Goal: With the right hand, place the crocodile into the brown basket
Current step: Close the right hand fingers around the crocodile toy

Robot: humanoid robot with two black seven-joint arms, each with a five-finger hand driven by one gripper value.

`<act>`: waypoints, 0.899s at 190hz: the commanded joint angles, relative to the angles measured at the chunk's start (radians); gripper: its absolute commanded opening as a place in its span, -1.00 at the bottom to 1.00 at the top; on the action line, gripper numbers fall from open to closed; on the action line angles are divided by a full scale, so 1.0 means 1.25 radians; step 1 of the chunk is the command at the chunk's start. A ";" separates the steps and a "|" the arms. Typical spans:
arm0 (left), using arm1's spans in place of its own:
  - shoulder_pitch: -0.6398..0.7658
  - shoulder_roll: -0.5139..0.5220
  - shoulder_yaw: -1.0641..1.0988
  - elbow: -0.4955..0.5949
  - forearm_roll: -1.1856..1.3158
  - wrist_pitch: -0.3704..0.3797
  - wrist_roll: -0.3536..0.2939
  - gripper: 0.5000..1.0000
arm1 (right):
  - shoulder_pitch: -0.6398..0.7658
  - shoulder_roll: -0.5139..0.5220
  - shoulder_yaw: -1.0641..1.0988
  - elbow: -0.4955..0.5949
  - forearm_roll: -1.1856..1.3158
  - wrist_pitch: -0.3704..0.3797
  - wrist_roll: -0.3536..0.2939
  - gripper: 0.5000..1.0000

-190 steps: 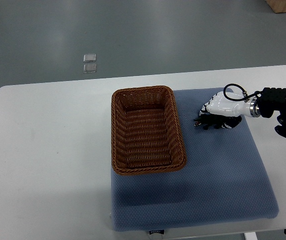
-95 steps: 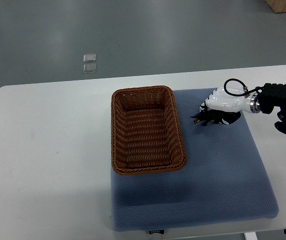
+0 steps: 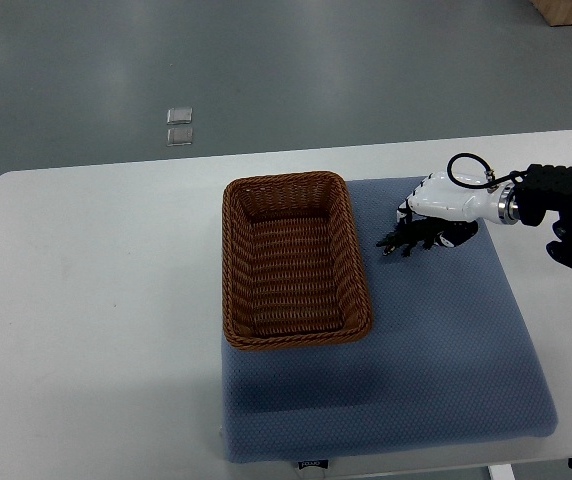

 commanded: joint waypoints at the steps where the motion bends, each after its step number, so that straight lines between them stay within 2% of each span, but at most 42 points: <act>1: 0.000 0.000 0.000 0.000 0.000 0.000 0.000 1.00 | 0.000 0.000 0.000 0.000 0.000 0.000 0.001 -0.37; 9: 0.000 0.000 0.000 0.000 0.000 0.000 0.000 1.00 | 0.000 0.000 0.000 0.000 0.000 0.000 0.001 -0.45; 14: 0.000 0.000 0.000 0.000 0.000 0.000 0.000 1.00 | -0.001 0.000 -0.001 0.000 0.000 0.000 0.001 -0.61; 16: 0.000 0.000 0.000 0.000 0.000 0.000 0.000 1.00 | -0.001 0.000 -0.001 0.000 0.000 0.000 0.001 -0.61; 32: 0.000 0.000 0.000 0.000 0.000 0.000 0.000 1.00 | -0.001 -0.001 -0.001 0.000 -0.001 0.000 0.011 -1.00; 105: 0.000 0.000 0.000 0.000 0.000 0.000 0.000 1.00 | 0.001 -0.004 -0.001 0.000 0.000 0.007 0.014 -1.00; 171: 0.000 0.000 0.000 0.000 0.000 0.000 0.000 1.00 | 0.013 -0.009 0.001 -0.001 0.017 0.038 0.014 -1.00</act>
